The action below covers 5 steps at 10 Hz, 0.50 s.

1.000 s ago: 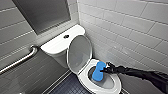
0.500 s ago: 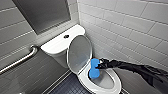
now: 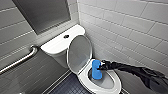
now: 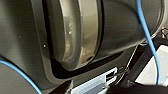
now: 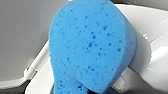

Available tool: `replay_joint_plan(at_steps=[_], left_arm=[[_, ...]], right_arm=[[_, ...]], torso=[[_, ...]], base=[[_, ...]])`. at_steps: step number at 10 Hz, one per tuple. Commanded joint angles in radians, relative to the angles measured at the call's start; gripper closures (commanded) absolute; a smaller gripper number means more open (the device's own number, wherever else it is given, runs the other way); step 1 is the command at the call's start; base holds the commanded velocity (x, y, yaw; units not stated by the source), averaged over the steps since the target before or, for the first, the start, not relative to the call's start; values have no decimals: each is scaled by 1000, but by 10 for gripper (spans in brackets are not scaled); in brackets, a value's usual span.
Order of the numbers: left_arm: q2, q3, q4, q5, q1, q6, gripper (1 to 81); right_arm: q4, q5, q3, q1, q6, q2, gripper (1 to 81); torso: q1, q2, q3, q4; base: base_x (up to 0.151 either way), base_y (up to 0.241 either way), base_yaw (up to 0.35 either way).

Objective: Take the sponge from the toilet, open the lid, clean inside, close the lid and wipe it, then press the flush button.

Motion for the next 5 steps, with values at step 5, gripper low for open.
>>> replay_joint_plan(at_steps=[5], left_arm=[[2,12,3,96,45,1,10]], right_arm=[[185,195,383,71,82,-323,811]], torso=[[0,0,0,0]], base=[[0,0,0]])
